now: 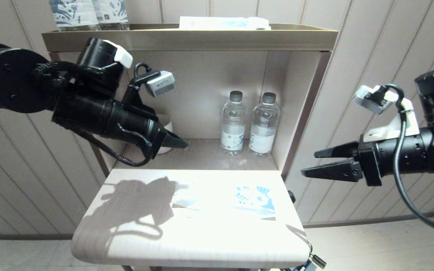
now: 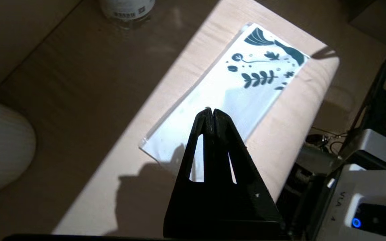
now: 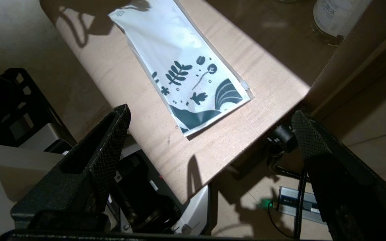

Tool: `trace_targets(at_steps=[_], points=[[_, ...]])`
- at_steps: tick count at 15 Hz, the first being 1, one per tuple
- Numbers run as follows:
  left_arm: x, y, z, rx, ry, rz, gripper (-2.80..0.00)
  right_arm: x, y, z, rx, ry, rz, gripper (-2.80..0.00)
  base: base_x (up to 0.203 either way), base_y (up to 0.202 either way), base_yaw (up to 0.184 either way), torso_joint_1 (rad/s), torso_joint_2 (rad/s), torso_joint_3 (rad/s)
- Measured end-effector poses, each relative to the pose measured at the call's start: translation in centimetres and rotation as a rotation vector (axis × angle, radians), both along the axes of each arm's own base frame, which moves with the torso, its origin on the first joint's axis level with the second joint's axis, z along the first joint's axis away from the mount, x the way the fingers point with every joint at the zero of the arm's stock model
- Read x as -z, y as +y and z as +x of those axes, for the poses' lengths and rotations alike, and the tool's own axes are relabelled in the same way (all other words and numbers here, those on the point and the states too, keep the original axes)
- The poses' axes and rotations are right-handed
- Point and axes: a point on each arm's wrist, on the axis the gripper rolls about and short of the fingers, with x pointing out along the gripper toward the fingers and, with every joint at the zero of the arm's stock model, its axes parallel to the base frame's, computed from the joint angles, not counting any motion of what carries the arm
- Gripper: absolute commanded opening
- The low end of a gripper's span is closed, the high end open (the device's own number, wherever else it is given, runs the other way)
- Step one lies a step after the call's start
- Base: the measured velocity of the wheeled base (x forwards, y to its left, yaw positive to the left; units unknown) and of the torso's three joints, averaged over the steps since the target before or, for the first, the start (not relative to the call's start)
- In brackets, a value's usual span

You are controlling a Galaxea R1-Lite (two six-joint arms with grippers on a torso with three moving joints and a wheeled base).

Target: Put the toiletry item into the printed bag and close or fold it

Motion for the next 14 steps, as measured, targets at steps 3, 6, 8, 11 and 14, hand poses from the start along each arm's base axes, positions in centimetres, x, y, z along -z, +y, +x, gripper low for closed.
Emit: trace_targets(at_steps=[3,6,8,11,14], points=[[-2.5,3.0,-6.3,-0.086,-0.065,0.021,-2.80,-0.1,-3.0,-0.8,0.124,-0.016,-0.007,0.00,0.000,0.000,0.000,0.000,0.00,0.000],[-4.9,7.1,-13.6,-0.252,-0.116,-0.021,-2.80,-0.9,-5.4,-4.0,0.244,-0.044,-0.008,-2.80,0.000,0.000,0.000,0.000,0.00,0.000],[-5.6,10.1,-18.7,-0.367,-0.150,-0.062,-2.80,-1.3,-6.1,-7.4,0.312,-0.087,-0.011,-2.80,0.000,0.000,0.000,0.000,0.00,0.000],[-4.1,14.0,-26.0,-0.542,-0.222,-0.104,-2.80,-1.0,-6.5,-13.2,0.471,-0.150,-0.049,-2.80,0.000,0.000,0.000,0.000,0.00,0.000],[-0.6,16.0,-30.9,-0.840,-0.210,-0.103,-2.80,1.9,-6.0,-17.4,0.622,-0.134,-0.088,-2.80,0.000,0.000,0.000,0.000,0.00,0.000]])
